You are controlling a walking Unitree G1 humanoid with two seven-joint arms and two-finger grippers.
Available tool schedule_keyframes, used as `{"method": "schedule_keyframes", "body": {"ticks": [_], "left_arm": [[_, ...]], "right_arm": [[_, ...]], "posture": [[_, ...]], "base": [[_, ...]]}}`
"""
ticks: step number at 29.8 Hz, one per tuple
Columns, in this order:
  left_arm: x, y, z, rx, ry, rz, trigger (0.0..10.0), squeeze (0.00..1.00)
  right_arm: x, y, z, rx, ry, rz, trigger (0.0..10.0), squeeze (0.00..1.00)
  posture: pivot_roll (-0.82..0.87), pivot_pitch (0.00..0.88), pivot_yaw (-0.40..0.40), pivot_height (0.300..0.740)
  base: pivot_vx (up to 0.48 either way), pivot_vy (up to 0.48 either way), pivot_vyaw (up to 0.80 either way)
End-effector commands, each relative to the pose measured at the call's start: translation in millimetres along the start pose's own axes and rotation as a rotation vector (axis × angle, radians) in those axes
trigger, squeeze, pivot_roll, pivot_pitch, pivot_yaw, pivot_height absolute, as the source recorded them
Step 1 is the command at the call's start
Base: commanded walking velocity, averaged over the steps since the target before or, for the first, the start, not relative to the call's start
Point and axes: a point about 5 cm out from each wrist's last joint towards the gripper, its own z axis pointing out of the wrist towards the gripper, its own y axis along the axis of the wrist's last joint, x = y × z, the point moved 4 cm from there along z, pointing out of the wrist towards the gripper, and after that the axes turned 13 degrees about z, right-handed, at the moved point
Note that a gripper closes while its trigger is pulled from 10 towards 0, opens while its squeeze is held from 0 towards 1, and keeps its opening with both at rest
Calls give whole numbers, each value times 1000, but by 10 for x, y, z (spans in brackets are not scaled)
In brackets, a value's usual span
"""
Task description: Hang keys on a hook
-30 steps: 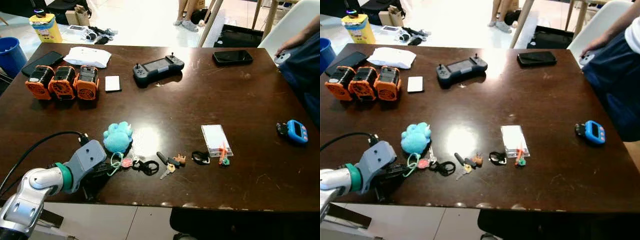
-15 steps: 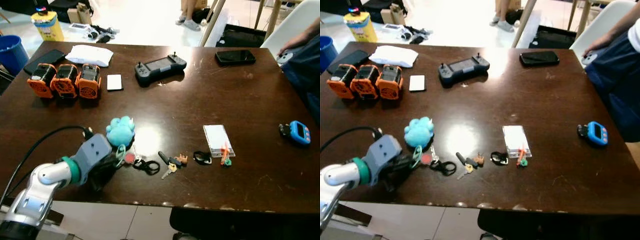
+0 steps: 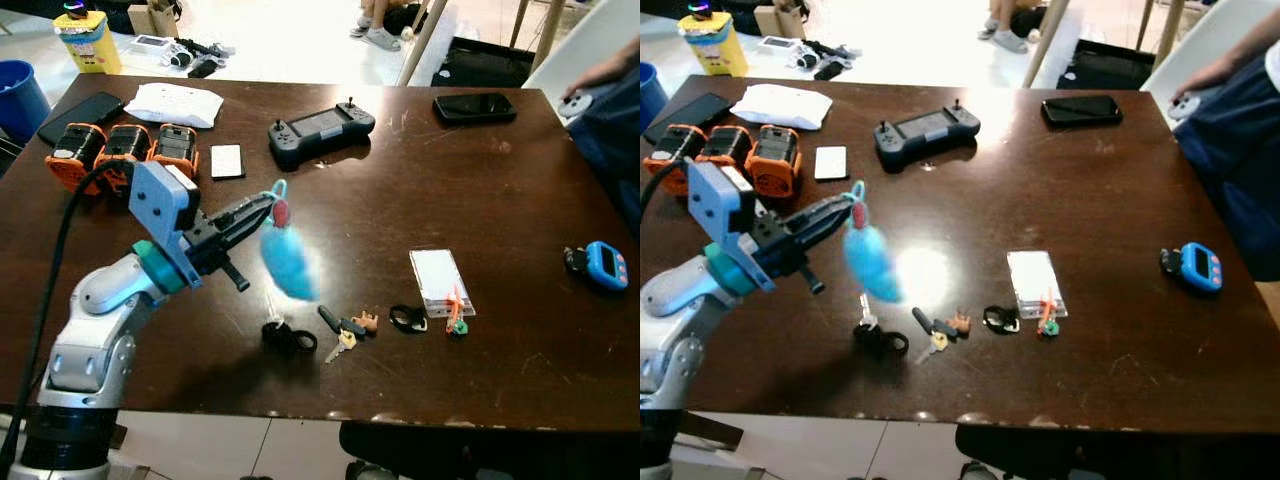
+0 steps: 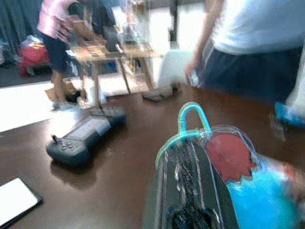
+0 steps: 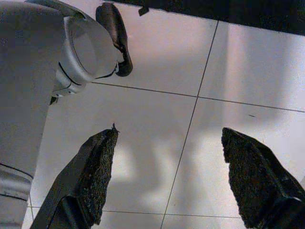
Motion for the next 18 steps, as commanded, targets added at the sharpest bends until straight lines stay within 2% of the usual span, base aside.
{"method": "schedule_keyframes", "body": {"ticks": [1, 2, 4, 5, 6, 7, 8, 10, 11, 15, 18], "left_arm": [[16, 15, -24, -6, 8, -16, 235, 0], [-8, 88, 49, -67, 25, -83, 1725, 0], [-8, 88, 49, -67, 25, -83, 1725, 0], [-42, 174, 138, -137, 43, -154, 9373, 0], [-42, 174, 138, -137, 43, -154, 9373, 0], [-71, 242, 223, -189, 63, -210, 10000, 0], [-92, 266, 284, -211, 79, -251, 10000, 0], [-92, 266, 284, -211, 79, -251, 10000, 0], [-104, 263, 320, -214, 91, -286, 10000, 0], [-157, 228, 360, -183, 80, -319, 10000, 0], [-206, 235, 385, -174, 59, -317, 10000, 0]], "right_arm": [[-45, -110, -12, 28, -16, 18, 10000, 0], [-66, -99, -15, 19, -20, 46, 10000, 0], [-66, -99, -15, 19, -20, 46, 10000, 0], [-103, -78, -19, 4, -30, 87, 10000, 0], [-103, -78, -19, 4, -30, 87, 10000, 0], [-159, -35, -25, -20, -43, 142, 10000, 0], [-224, 17, -32, -46, -58, 198, 10000, 0], [-224, 17, -32, -46, -58, 198, 10000, 0], [-271, 59, -39, -66, -69, 236, 10000, 0], [-350, 115, -51, -90, -87, 270, 10000, 0], [-397, 165, -60, -113, -99, 293, 10000, 0]], "posture": [[-63, 102, 77, 740], [-65, 101, 77, 740], [-65, 101, 77, 740], [-67, 98, 77, 740], [-67, 98, 77, 740], [-70, 96, 77, 740], [-74, 95, 77, 740], [-74, 95, 77, 740], [-74, 95, 77, 740], [-83, 93, 78, 740], [-84, 94, 77, 740]], "base": [[0, 0, 0], [0, 0, 0], [0, 0, 0], [0, 0, 0], [0, 0, 0], [0, 0, 0], [0, 0, 0], [0, 0, 0], [0, 0, 0], [0, 0, 0], [0, 0, 0]]}}
